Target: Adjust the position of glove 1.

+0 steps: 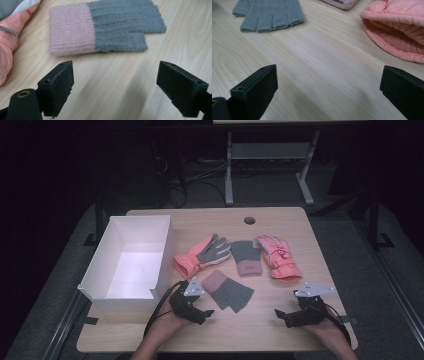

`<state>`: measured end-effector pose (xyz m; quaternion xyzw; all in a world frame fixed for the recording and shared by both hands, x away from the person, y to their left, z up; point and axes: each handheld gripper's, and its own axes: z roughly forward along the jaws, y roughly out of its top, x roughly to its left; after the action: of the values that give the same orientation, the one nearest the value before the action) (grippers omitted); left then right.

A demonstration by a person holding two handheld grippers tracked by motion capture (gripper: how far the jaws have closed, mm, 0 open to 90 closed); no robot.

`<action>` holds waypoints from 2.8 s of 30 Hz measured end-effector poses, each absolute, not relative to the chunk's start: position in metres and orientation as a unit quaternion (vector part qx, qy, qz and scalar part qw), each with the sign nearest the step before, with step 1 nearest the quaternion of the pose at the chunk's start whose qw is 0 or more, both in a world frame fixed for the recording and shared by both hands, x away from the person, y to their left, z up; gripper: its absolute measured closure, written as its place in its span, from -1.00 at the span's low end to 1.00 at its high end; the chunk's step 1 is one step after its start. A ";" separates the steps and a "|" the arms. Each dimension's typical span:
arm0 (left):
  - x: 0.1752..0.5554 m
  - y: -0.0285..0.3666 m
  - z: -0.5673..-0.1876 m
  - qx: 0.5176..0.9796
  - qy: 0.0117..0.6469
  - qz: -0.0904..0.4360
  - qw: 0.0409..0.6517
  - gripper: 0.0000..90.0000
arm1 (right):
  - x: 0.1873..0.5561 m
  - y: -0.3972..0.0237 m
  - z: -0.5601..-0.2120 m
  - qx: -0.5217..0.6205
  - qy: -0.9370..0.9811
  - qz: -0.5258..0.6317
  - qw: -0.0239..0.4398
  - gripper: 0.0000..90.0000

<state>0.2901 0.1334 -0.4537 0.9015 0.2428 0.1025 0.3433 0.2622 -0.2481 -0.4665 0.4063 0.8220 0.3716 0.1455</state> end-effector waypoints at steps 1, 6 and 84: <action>0.290 0.133 -0.455 0.901 0.244 0.100 0.345 -0.69 | 0.262 -0.249 -0.466 0.408 0.821 0.372 0.145 -0.98; 0.289 0.129 -0.453 0.894 0.248 0.080 0.364 -0.70 | 0.259 -0.250 -0.460 0.408 0.819 0.378 0.144 -0.98; 0.360 0.100 -0.443 0.901 0.279 0.101 0.317 0.99 | 0.289 -0.148 -0.466 0.296 0.878 0.368 0.075 1.00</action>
<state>0.3598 0.1003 -0.4435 0.9006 0.2792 0.1014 0.3174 0.2887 -0.1477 -0.4656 0.2962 0.8783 0.3677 0.0751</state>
